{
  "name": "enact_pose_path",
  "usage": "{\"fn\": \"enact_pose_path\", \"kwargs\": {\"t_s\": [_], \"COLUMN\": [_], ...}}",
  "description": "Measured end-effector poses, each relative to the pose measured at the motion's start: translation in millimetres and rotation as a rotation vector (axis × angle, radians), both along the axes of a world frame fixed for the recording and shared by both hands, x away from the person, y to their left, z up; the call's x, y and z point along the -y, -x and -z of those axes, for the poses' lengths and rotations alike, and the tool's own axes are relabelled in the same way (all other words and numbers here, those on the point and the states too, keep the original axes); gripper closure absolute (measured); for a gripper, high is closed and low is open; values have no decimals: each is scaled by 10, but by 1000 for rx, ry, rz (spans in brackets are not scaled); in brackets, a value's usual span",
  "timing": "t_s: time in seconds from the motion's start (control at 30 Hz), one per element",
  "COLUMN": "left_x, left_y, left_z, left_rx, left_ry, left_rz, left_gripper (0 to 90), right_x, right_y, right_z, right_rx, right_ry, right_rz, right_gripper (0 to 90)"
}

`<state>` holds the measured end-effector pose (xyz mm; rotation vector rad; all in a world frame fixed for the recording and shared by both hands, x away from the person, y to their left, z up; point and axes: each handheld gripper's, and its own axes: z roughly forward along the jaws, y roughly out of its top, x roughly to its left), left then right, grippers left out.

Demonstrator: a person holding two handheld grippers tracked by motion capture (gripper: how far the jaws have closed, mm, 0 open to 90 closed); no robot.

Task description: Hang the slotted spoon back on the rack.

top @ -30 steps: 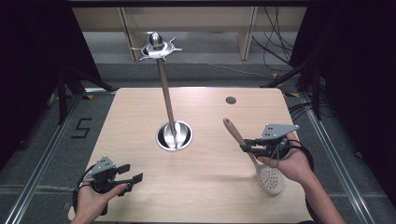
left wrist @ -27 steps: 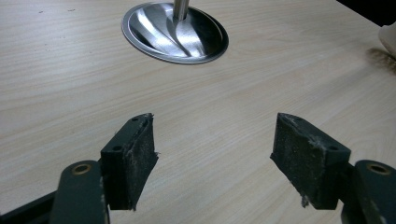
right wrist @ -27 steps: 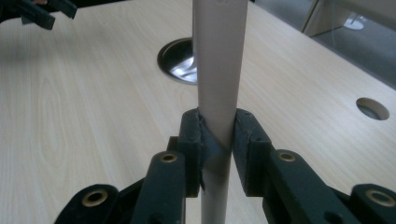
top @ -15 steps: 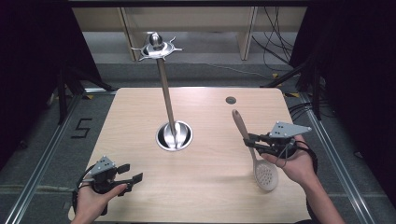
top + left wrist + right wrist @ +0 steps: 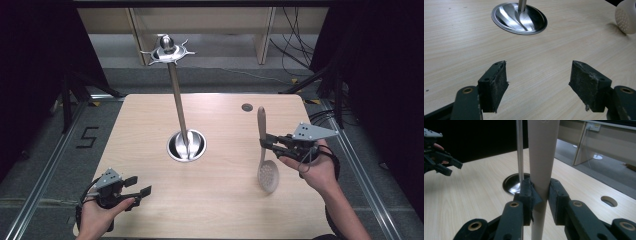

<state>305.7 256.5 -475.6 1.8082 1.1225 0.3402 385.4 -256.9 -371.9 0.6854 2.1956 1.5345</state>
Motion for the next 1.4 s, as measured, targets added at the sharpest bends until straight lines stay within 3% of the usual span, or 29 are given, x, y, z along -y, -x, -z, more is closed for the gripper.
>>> {"fn": "enact_pose_path", "kwargs": {"t_s": [0.07,0.23,0.27,0.4,0.63,0.73,0.77,1.03,1.1,1.13,1.23,1.4], "left_x": [2,21,25,9,-6,13,12,-5,1,1,1,4], "left_y": [-9,-15,-12,5,8,5,-2,5,12,12,9,9], "left_z": [-14,-18,-15,-21,-41,-43,-42,-40,-40,-43,-42,-41], "left_rx": [3,12,9,19,30,26,32,35,28,34,34,29], "left_ry": [-9,-14,1,-2,8,10,3,6,9,3,4,13], "left_rz": [7,18,12,17,15,6,15,20,17,24,25,18], "left_gripper": [287,287,287,287,287,287,287,287,287,287,287,287], "right_x": [-15,-64,-112,-195,-293,-317,-335,-386,-423,-434,-482,-546], "right_y": [-9,-3,11,36,45,35,36,6,26,13,28,13], "right_z": [-49,-155,-200,-273,-316,-319,-319,-350,-346,-346,-344,-350], "right_rx": [5,30,46,74,56,71,50,75,55,72,55,70], "right_ry": [-35,-62,-78,-69,-73,-73,-86,-77,-90,-84,-83,-78], "right_rz": [3,1,9,18,-8,2,9,19,27,17,17,11], "right_gripper": [751,751,751,750,750,751,751,750,750,750,750,750]}}
